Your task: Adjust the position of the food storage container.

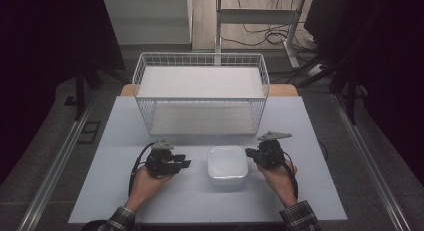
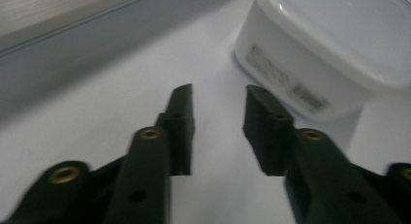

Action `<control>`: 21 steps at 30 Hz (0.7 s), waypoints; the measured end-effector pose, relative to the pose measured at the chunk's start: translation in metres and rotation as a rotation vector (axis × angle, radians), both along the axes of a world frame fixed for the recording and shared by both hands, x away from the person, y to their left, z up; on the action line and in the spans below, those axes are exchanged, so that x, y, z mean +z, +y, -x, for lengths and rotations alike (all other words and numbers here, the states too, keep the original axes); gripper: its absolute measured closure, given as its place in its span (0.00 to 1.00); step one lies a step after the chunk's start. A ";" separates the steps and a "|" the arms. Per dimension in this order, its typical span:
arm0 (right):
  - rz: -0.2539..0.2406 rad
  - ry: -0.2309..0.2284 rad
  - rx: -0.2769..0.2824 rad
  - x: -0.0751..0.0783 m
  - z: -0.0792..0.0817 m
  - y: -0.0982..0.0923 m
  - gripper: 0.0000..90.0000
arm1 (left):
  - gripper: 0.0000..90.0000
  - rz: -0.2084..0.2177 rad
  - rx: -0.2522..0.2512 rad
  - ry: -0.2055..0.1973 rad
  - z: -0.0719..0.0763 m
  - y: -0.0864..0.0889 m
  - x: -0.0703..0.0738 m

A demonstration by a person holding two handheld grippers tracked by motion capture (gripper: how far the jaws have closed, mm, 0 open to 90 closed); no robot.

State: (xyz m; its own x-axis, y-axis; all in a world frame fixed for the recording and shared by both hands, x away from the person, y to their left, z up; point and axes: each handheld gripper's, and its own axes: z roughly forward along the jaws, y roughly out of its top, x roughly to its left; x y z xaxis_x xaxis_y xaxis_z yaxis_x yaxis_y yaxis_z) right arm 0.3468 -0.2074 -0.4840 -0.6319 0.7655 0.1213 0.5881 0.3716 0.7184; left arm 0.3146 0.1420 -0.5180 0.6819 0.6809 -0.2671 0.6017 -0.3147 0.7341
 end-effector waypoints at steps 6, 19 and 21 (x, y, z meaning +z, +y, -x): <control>-0.010 0.015 0.066 -0.003 0.011 0.023 0.99 | 0.97 -0.024 -0.007 0.019 0.006 -0.009 -0.003; -0.029 0.047 0.139 -0.003 0.036 0.043 0.99 | 1.00 -0.063 0.018 0.050 0.019 0.000 -0.002; -0.033 0.054 0.146 -0.003 0.041 0.042 0.99 | 1.00 -0.066 0.019 0.046 0.019 -0.001 -0.002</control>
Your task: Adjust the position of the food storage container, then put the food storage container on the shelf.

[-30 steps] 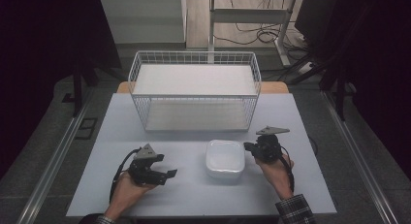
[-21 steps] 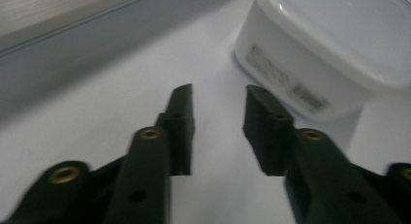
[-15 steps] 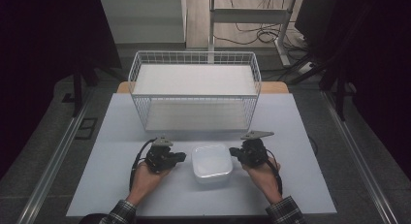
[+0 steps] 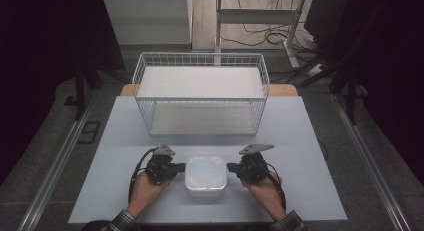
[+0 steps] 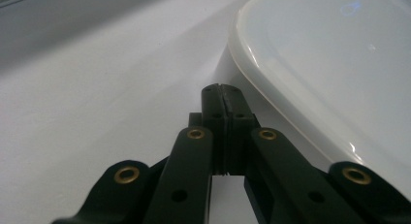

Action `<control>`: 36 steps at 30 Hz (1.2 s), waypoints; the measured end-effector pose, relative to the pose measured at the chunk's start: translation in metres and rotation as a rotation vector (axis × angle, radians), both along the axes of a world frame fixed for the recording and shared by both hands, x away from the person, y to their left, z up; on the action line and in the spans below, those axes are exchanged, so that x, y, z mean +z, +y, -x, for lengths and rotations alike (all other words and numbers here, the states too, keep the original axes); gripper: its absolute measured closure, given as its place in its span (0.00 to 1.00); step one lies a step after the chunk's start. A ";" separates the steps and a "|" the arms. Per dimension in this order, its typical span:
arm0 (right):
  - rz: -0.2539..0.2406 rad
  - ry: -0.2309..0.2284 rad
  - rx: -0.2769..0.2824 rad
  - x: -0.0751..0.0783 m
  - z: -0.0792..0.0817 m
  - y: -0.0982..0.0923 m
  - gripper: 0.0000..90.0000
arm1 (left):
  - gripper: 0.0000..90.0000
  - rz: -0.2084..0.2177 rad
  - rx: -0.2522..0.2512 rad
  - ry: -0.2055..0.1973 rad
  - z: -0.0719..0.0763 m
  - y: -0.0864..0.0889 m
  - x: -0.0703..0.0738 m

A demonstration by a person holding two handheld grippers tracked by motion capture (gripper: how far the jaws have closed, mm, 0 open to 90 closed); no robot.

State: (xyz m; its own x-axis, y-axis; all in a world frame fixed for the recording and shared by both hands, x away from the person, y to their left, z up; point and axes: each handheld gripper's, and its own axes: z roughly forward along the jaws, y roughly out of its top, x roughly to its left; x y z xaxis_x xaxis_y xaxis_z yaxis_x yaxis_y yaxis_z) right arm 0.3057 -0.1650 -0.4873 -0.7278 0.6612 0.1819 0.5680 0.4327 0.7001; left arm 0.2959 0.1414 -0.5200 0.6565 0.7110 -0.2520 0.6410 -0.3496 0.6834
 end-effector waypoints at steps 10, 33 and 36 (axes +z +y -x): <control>0.009 -0.115 -0.005 0.006 0.011 -0.020 0.89 | 0.91 -0.016 0.007 -0.063 0.025 0.025 0.006; 0.070 -0.161 0.023 -0.009 0.031 -0.035 0.06 | 0.08 0.036 -0.013 -0.084 0.056 0.043 -0.005; 0.065 -0.176 0.038 -0.009 0.031 -0.034 0.04 | 0.06 0.053 -0.022 -0.103 0.055 0.044 -0.005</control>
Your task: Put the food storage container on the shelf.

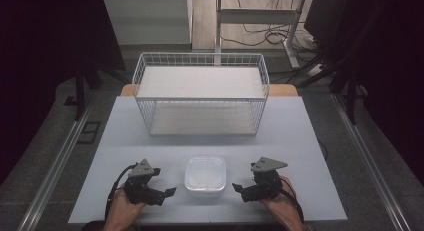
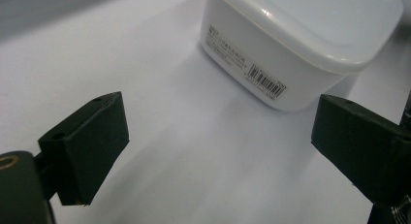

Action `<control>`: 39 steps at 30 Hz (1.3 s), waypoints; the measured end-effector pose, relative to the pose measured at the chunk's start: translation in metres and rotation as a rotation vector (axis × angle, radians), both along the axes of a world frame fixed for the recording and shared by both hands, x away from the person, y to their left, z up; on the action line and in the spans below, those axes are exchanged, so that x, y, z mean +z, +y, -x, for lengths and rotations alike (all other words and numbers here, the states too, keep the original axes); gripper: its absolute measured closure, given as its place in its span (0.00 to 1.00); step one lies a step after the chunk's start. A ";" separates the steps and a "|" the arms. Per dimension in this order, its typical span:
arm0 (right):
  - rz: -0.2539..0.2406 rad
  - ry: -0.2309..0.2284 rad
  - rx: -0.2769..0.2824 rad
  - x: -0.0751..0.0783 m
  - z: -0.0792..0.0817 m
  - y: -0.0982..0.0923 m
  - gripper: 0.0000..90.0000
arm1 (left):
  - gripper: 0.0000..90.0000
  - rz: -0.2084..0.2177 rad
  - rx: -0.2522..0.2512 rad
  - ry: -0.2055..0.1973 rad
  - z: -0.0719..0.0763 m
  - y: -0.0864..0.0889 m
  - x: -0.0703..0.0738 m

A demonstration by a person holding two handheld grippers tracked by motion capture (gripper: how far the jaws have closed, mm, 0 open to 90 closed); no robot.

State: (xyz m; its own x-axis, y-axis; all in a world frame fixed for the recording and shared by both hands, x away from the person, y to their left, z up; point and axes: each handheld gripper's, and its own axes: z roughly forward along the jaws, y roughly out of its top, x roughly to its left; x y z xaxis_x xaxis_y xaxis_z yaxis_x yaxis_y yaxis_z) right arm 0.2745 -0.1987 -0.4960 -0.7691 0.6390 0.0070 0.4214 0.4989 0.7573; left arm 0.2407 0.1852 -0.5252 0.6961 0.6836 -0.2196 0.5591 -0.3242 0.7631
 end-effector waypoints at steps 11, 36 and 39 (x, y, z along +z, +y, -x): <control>-0.072 0.022 0.000 0.008 -0.004 0.005 0.03 | 0.06 0.103 -0.065 0.025 -0.007 -0.008 0.005; -0.084 0.144 0.023 0.013 -0.020 0.047 0.03 | 0.12 0.073 -0.093 0.080 -0.045 -0.049 0.018; -0.097 0.188 0.030 0.012 -0.024 0.051 0.04 | 0.11 0.080 -0.107 0.096 -0.048 -0.054 0.014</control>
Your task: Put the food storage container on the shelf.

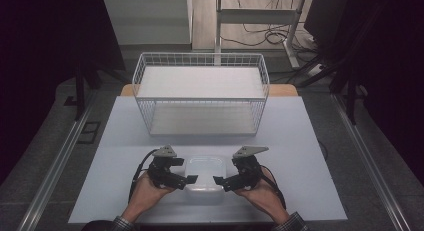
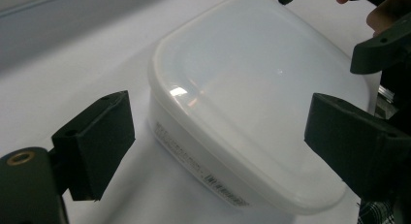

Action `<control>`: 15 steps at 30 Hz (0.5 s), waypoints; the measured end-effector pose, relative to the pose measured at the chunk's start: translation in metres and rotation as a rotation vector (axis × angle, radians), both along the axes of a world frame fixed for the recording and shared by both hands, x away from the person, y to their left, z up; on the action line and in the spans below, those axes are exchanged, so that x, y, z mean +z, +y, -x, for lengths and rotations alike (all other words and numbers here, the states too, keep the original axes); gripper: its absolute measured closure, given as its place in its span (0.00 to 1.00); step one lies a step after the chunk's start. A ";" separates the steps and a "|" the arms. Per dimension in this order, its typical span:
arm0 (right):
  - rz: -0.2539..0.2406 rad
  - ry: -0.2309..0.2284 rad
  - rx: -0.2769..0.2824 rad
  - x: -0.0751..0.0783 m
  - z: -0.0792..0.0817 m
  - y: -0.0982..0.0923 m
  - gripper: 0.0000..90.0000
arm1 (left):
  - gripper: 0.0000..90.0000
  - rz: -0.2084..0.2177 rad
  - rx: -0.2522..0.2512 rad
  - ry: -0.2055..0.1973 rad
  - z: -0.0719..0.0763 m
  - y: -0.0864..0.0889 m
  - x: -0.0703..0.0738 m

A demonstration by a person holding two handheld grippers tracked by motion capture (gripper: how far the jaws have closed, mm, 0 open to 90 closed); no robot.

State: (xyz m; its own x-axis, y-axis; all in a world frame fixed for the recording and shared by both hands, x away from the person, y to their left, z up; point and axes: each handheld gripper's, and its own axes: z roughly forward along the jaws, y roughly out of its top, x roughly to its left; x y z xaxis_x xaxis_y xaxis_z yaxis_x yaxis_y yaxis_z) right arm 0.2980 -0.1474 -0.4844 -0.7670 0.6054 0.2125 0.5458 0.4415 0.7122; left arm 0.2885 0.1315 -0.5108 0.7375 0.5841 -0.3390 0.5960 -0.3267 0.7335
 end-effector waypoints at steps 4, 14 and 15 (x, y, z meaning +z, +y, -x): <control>-0.015 0.092 0.031 -0.009 -0.001 0.004 0.10 | 0.17 0.071 -0.025 0.052 -0.001 0.004 -0.006; -0.093 0.246 -0.029 -0.001 0.009 -0.018 0.58 | 0.57 0.121 0.009 0.107 0.018 0.022 -0.001; -0.093 0.246 -0.029 -0.001 0.009 -0.018 0.58 | 0.57 0.124 0.016 0.112 0.020 0.022 0.000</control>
State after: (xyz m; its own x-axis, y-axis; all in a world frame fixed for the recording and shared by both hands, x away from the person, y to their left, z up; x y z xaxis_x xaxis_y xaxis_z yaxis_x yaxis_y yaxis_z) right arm 0.2890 -0.1650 -0.4850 -0.6684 0.5953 0.4460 0.7187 0.3624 0.5935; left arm 0.2689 0.1536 -0.5111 0.6819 0.5443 -0.4886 0.6805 -0.2271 0.6967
